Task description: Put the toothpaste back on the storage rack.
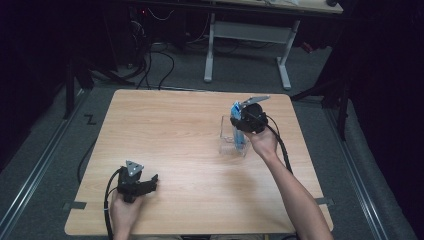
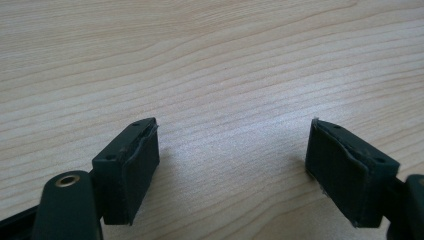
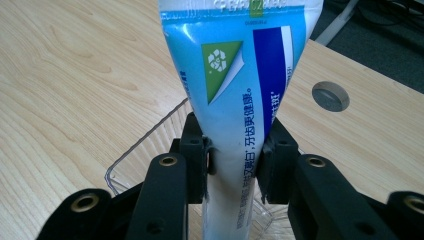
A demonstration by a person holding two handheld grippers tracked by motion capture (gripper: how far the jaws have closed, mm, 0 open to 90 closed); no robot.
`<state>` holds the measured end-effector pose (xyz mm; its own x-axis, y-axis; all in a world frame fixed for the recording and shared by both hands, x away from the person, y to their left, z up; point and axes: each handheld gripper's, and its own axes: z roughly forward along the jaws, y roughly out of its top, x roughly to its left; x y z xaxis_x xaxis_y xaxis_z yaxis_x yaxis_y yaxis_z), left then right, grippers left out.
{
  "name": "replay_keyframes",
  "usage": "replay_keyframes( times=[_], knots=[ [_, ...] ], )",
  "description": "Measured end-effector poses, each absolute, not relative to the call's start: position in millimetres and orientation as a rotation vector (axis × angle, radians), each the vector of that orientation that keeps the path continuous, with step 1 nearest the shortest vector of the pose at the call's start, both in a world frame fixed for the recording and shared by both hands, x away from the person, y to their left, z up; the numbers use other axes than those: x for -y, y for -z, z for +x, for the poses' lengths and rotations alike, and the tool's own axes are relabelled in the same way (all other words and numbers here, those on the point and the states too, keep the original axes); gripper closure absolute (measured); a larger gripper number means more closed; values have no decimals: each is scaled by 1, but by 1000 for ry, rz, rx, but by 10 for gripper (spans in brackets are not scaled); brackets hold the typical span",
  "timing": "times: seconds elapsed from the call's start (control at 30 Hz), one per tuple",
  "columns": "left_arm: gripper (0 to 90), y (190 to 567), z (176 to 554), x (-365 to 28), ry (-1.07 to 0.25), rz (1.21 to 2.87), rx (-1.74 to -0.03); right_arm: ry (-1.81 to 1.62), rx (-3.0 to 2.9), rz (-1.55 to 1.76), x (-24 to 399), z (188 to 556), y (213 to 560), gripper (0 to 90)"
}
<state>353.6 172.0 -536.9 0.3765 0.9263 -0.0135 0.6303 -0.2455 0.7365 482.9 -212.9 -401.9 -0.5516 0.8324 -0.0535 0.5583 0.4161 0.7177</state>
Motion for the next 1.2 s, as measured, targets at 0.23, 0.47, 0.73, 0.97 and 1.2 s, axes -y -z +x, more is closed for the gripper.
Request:
replay_keyframes(
  times=[0.23,0.47,0.73,0.97,1.2],
  knots=[
    [218,537,354,-172,-572,1975,-1338,-922,-2280,1177,208,482,403,686],
    [218,537,354,-172,-573,1975,-1338,-891,-2302,1151,198,485,404,682],
    [218,537,354,-172,-572,1975,-1338,-901,-2313,1153,191,488,406,670],
    [218,537,354,-172,-572,1975,-1338,-900,-2330,1140,183,489,409,648],
    [218,537,354,-172,-572,1975,-1338,-907,-2323,1152,182,489,407,579]
  ],
)
